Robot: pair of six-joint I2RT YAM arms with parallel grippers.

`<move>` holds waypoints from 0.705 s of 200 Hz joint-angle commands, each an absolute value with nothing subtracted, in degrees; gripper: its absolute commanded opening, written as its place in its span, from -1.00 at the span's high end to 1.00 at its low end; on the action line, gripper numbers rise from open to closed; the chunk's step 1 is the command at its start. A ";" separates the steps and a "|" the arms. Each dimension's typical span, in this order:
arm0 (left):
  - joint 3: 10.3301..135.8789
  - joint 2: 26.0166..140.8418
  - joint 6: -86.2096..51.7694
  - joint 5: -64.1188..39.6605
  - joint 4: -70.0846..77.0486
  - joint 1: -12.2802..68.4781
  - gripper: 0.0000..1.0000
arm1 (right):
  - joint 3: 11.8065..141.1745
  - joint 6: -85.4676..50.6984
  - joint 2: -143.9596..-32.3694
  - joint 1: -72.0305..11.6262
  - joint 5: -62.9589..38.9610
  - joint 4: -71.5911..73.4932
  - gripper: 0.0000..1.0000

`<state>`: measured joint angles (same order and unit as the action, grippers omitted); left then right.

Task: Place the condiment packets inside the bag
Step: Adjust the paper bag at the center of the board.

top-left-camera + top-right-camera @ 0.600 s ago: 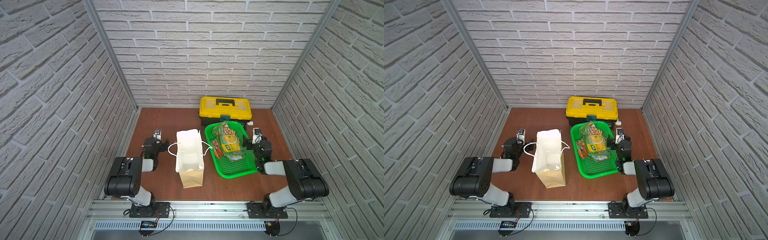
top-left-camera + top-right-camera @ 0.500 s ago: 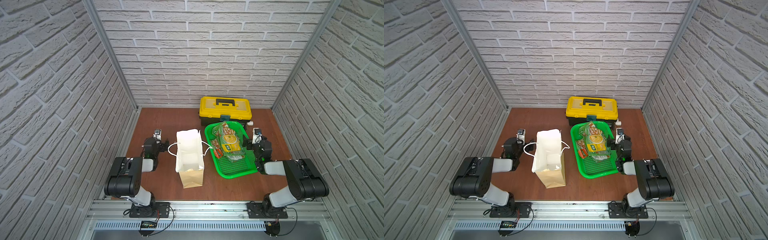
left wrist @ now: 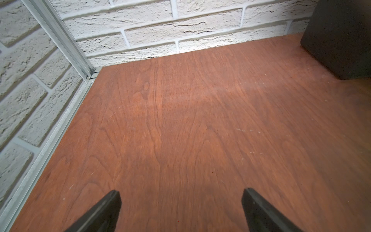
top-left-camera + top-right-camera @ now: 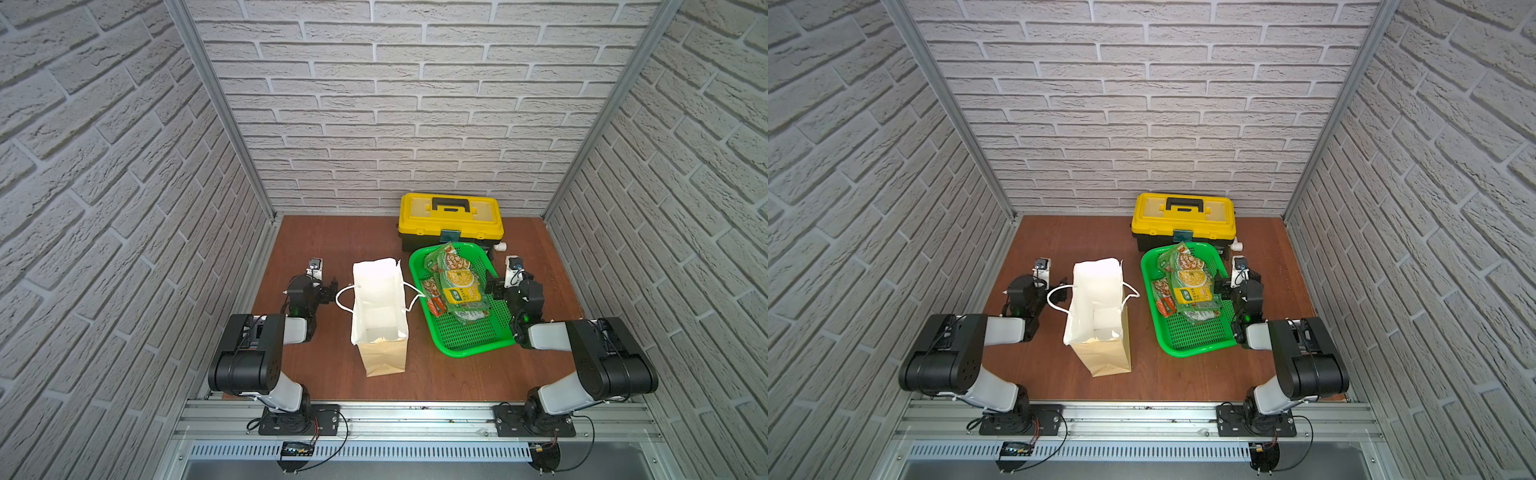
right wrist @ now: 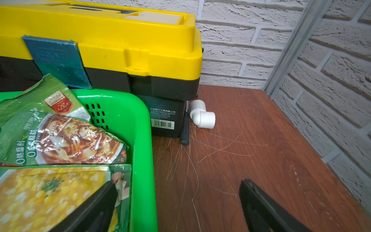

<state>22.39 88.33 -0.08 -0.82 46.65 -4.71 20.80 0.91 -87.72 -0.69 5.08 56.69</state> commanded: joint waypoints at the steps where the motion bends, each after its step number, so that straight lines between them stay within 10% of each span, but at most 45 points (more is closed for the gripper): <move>1: 23.23 87.30 -0.43 0.93 47.24 -4.45 -0.96 | 20.33 1.47 -88.73 -0.57 4.14 55.72 -0.98; 82: 26.39 64.92 -2.53 6.44 27.90 -2.54 -0.97 | 16.96 -0.91 -67.87 -1.05 4.77 46.84 -0.98; 141: 33.56 43.97 -29.69 14.60 -2.69 -1.47 -0.96 | 26.91 -19.52 -47.05 -1.23 -4.01 17.81 -0.98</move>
